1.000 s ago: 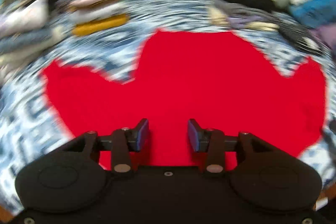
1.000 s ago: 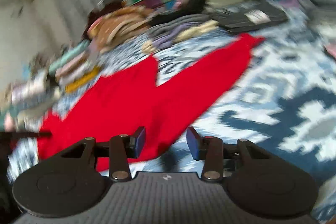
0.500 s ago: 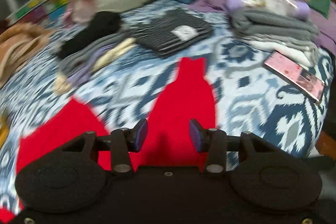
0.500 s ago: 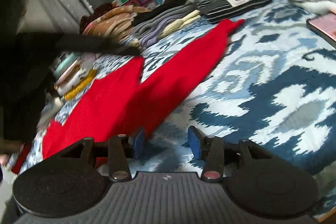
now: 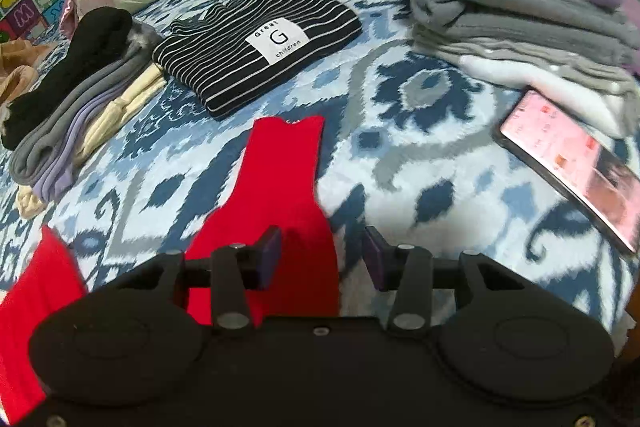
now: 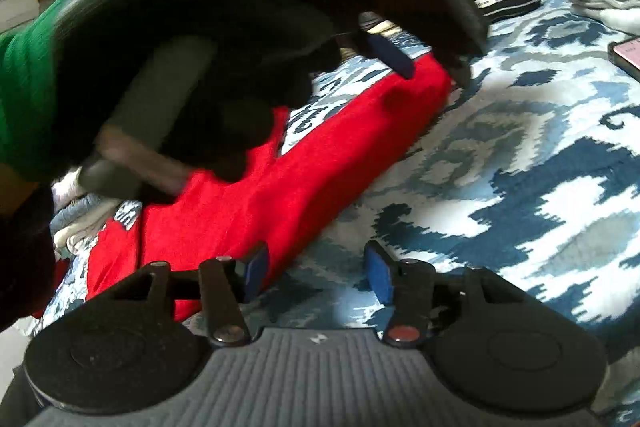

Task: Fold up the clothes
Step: 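Grasp a sweater sleeve with the left gripper and lift it up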

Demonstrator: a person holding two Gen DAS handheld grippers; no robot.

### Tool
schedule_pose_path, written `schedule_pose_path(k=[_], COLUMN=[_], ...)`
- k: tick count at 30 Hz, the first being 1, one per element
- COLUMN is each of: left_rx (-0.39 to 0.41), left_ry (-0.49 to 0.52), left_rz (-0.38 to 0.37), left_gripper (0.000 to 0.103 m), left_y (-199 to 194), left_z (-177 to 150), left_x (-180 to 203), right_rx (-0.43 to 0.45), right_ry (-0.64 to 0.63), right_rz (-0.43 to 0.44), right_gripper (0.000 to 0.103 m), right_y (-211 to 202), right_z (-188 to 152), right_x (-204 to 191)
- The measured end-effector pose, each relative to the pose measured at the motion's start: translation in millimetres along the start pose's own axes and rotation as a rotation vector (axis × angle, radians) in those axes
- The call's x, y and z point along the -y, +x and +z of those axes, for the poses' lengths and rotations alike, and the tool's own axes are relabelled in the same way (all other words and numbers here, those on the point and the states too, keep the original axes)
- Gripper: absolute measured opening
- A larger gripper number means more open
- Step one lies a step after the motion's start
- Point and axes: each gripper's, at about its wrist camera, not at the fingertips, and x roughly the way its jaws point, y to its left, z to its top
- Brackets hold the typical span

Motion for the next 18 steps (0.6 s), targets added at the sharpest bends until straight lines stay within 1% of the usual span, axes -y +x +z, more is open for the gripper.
schedule_pose_path(k=[1, 3, 5, 7, 8, 9, 11, 13, 18], left_rx=[-0.011, -0.027, -0.042, -0.049, -0.055, -0.064, -0.056, -0.022, 0.089], left_ry=[0.006, 0.023, 0.022, 0.02, 0.019, 0.018, 0.016, 0.009, -0.053], left_rz=[0.023, 0.075, 0.108, 0.136, 0.156, 0.18, 0.186, 0.19, 0.184], left_gripper=[0.044, 0.036, 0.035, 0.029, 0.015, 0.004, 0.003, 0.003, 0.003], left_y=[7, 18, 27, 33, 36, 37, 33, 19, -36], left_z=[4, 10, 17, 23, 27, 29, 31, 30, 25], left_x=[3, 7, 9, 10, 11, 11, 9, 2, -36], right_rx=[-0.001, -0.004, -0.006, -0.008, -0.009, -0.009, -0.009, -0.008, -0.001], right_ry=[-0.003, -0.008, -0.01, -0.005, -0.003, -0.001, 0.003, 0.003, -0.025], right_rz=[0.003, 0.008, 0.01, 0.013, 0.014, 0.016, 0.016, 0.015, 0.0], right_gripper=[0.056, 0.058, 0.058, 0.058, 0.058, 0.058, 0.059, 0.06, 0.066], right_y=[1, 2, 3, 3, 4, 4, 5, 6, 9], right_z=[0, 1, 3, 4, 5, 6, 8, 9, 10], right_x=[0, -1, 0, 0, 1, 1, 0, -1, -12])
